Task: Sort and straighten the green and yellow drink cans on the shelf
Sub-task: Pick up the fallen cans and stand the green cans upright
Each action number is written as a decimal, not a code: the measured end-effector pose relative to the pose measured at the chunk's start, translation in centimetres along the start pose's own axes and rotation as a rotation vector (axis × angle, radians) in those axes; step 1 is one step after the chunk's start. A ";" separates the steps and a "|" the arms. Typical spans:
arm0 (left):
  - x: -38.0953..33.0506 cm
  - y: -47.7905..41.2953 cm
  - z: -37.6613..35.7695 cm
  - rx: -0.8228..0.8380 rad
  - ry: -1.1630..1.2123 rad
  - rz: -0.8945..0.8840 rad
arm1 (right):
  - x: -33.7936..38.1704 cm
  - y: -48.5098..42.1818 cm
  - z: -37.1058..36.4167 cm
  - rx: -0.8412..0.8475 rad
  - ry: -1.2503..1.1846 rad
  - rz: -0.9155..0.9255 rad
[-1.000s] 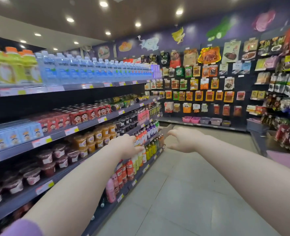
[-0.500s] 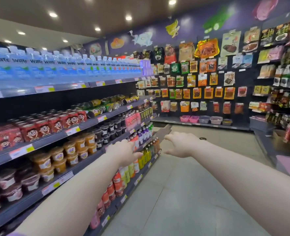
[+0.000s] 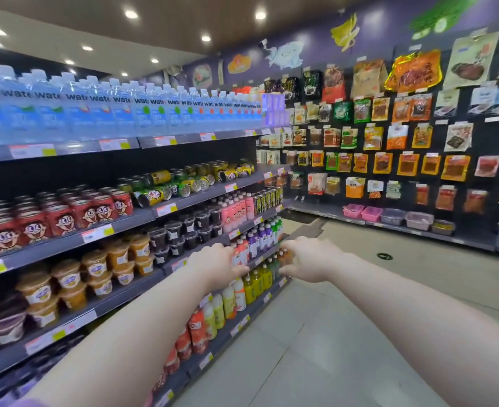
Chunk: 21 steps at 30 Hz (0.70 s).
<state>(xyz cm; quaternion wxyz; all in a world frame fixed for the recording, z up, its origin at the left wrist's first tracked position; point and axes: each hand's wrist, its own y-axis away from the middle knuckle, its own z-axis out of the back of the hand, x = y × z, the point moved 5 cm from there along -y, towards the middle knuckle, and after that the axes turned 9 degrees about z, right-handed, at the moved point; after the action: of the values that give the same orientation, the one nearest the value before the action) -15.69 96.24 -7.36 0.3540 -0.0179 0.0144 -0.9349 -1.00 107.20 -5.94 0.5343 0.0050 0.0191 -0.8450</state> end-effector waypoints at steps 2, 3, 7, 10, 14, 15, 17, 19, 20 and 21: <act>-0.9 -2.8 -0.4 0.011 -0.016 0.002 | -1.8 -2.0 -0.5 -0.002 -0.001 0.016; -1.4 -4.5 -0.7 0.010 -0.019 0.001 | -2.7 -3.1 -0.8 -0.002 0.001 0.025; -3.2 -12.0 -1.1 -0.009 0.005 -0.003 | -7.0 -8.7 -1.1 -0.014 0.012 0.043; -4.5 -18.2 -0.7 -0.019 0.044 -0.021 | -10.4 -13.8 -0.2 -0.046 0.026 0.046; -5.4 -26.4 0.1 -0.041 0.045 -0.025 | -14.1 -20.5 1.0 -0.084 0.048 0.040; -5.7 -28.3 0.2 -0.055 0.052 -0.026 | -15.0 -22.0 1.0 -0.096 0.045 0.037; -6.4 -31.7 -0.3 -0.049 0.066 -0.029 | -16.8 -24.9 0.5 -0.086 0.024 0.038; -7.2 -34.5 -1.4 -0.016 0.048 -0.041 | -18.5 -27.6 -0.4 -0.043 0.022 0.050; -7.5 -35.9 -1.9 -0.006 0.034 -0.044 | -19.4 -29.1 -0.8 -0.031 0.020 0.056; -7.7 -37.3 -2.4 0.002 0.025 -0.039 | -20.2 -30.6 -0.9 -0.031 0.008 0.061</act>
<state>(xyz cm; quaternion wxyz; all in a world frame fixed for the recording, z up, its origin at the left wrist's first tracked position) -34.68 129.28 -8.42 0.3354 -0.0062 0.0176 -0.9419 -19.94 138.57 -5.48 0.5596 0.0006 0.0341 -0.8281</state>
